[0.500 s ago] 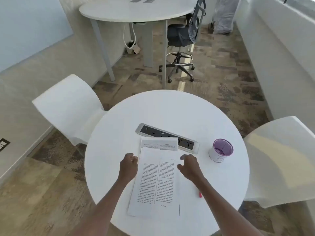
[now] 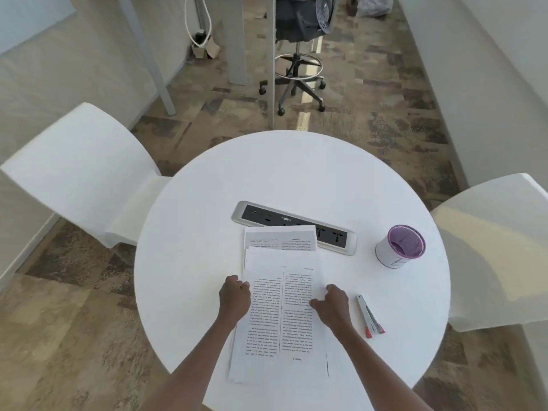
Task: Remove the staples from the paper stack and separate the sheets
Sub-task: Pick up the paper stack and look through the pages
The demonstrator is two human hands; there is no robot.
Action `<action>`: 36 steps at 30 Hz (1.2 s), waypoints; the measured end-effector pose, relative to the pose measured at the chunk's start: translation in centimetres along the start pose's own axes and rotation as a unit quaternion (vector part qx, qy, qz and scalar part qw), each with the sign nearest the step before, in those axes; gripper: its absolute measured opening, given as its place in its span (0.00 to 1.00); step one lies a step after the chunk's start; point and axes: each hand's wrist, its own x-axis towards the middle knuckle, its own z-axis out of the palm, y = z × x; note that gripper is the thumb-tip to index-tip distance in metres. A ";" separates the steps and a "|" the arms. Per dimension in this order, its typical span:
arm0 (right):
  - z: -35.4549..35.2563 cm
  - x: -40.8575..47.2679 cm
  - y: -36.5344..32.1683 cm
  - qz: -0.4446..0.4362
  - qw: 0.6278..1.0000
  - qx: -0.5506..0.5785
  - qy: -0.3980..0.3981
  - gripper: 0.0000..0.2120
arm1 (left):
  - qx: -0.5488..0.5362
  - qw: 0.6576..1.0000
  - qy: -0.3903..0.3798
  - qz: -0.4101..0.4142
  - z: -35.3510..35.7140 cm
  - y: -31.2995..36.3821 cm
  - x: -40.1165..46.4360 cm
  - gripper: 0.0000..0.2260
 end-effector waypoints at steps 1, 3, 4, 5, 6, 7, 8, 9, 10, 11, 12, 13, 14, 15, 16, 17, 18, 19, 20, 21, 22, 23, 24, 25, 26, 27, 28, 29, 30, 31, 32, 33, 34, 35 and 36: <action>0.4 0.1 -0.1 0.012 1.000 0.015 0.004 0.23 | 0.001 1.000 0.001 -0.001 0.0 -0.1 0.5 0.18; 0.9 0.2 -0.1 0.029 0.998 0.053 0.013 0.28 | 0.005 1.000 -0.001 0.003 -0.2 -0.1 1.0 0.12; 1.0 0.4 -0.1 0.036 0.997 0.071 0.017 0.28 | 0.006 1.000 -0.003 0.010 -0.3 -0.1 1.2 0.09; 1.2 0.5 -0.2 0.042 0.995 0.085 0.021 0.26 | 0.000 1.000 -0.004 0.017 -0.5 -0.2 1.4 0.07; 1.2 0.6 -0.3 0.047 0.994 0.098 0.025 0.21 | -0.009 1.000 -0.006 0.022 -0.7 -0.2 1.4 0.07; 1.1 0.7 -0.3 0.051 0.992 0.112 0.030 0.15 | -0.019 0.999 -0.005 0.025 -0.8 -0.2 1.4 0.07; 1.1 0.7 -0.4 0.053 0.989 0.131 0.033 0.10 | -0.029 0.999 -0.002 0.026 -0.9 -0.3 1.5 0.09; 1.1 0.6 -0.4 0.056 0.986 0.151 0.035 0.06 | -0.040 0.999 0.000 0.027 -1.0 -0.4 1.5 0.11; 1.1 0.5 -0.5 0.057 0.983 0.172 0.035 0.04 | -0.053 0.998 -0.001 0.029 -1.1 -0.5 1.6 0.12; 0.9 0.4 -0.6 0.054 0.980 0.191 0.034 0.04 | -0.066 0.997 -0.005 0.035 -1.2 -0.4 1.5 0.12; 0.6 0.3 -0.8 0.046 0.977 0.206 0.032 0.05 | -0.081 0.996 -0.013 0.046 -1.4 0.0 1.3 0.12; 0.2 0.2 -0.9 0.031 0.974 0.225 0.027 0.06 | -0.101 0.993 -0.020 0.058 -1.7 0.4 1.0 0.10; -0.4 0.2 -1.0 0.012 0.968 0.251 0.018 0.07 | -0.123 0.990 -0.028 0.070 -2.0 1.0 0.6 0.07; -1.1 -0.1 -1.2 -0.009 0.957 0.291 0.003 0.09 | -0.141 0.986 -0.033 0.083 -2.4 1.6 0.1 0.05; -1.9 -0.2 -1.3 -0.031 0.940 0.338 -0.017 0.11 | -0.157 0.982 -0.037 0.096 -2.9 2.2 -0.3 0.04; -2.6 -0.4 -1.5 -0.049 0.920 0.388 -0.041 0.13 | -0.175 0.978 -0.044 0.106 -3.4 2.6 -0.7 0.04; -3.5 -0.5 -1.7 -0.064 0.896 0.434 -0.065 0.14 | -0.199 0.972 -0.054 0.112 -3.8 3.1 -1.1 0.05; -4.3 -0.5 -2.1 -0.078 0.873 0.474 -0.085 0.14 | -0.225 0.965 -0.065 0.117 -4.3 3.7 -1.3 0.05; -5.0 -0.5 -2.5 -0.091 0.853 0.505 -0.099 0.12 | -0.248 0.958 -0.072 0.123 -4.7 4.3 -1.6 0.05; -5.7 -0.5 -3.2 -0.104 0.838 0.524 -0.106 0.10 | -0.263 0.953 -0.074 0.132 -5.1 5.1 -1.9 0.06; -6.3 -0.5 -3.9 -0.114 0.831 0.533 -0.109 0.10 | -0.273 0.949 -0.071 0.138 -5.4 5.9 -2.1 0.05; -6.9 -0.5 -4.6 -0.120 0.830 0.535 -0.106 0.10 | -0.281 0.947 -0.062 0.142 -5.7 6.6 -2.3 0.05; -7.5 -0.5 -5.2 -0.125 0.831 0.534 -0.097 0.09 | -0.288 0.945 -0.050 0.145 -5.9 7.3 -2.5 0.05; -8.0 -0.7 -5.7 -0.130 0.832 0.532 -0.087 0.08 | -0.295 0.944 -0.038 0.146 -6.1 7.8 -2.7 0.04; -8.5 -0.8 -6.1 -0.133 0.833 0.531 -0.078 0.08 | -0.305 0.941 -0.028 0.146 -6.3 8.4 -3.0 0.04; -8.8 -0.9 -6.4 -0.134 0.833 0.532 -0.071 0.09 | -0.314 0.938 -0.021 0.146 -6.5 8.8 -3.2 0.04; -9.2 -1.0 -6.6 -0.135 0.833 0.532 -0.064 0.10 | -0.322 0.935 -0.015 0.148 -6.6 9.4 -3.4 0.04; -9.6 -1.1 -6.8 -0.135 0.834 0.532 -0.058 0.11 | -0.328 0.933 -0.009 0.149 -6.8 9.9 -3.8 0.04; -10.0 -1.3 -7.0 -0.136 0.833 0.534 -0.056 0.14 | -0.335 0.931 -0.003 0.147 -6.9 10.4 -4.1 0.05; -10.4 -1.5 -7.1 -0.136 0.832 0.535 -0.054 0.16 | -0.341 0.929 0.003 0.147 -7.0 11.0 -4.5 0.05; -10.8 -1.7 -7.1 -0.137 0.831 0.537 -0.052 0.19 | -0.346 0.927 0.009 0.147 -7.1 11.5 -5.1 0.06; -11.3 -2.1 -7.1 -0.140 0.830 0.538 -0.048 0.20 | -0.349 0.925 0.014 0.148 -7.2 12.1 -5.8 0.06; -12.0 -2.5 -7.2 -0.146 0.828 0.540 -0.047 0.20 | -0.352 0.924 0.019 0.149 -7.3 12.6 -6.5 0.06; -12.8 -3.0 -7.2 -0.160 0.823 0.543 -0.048 0.18 | -0.354 0.922 0.019 0.152 -7.6 13.2 -7.3 0.06; -13.7 -3.6 -7.4 -0.179 0.815 0.549 -0.054 0.17 | -0.358 0.919 0.016 0.162 -8.1 13.9 -8.2 0.06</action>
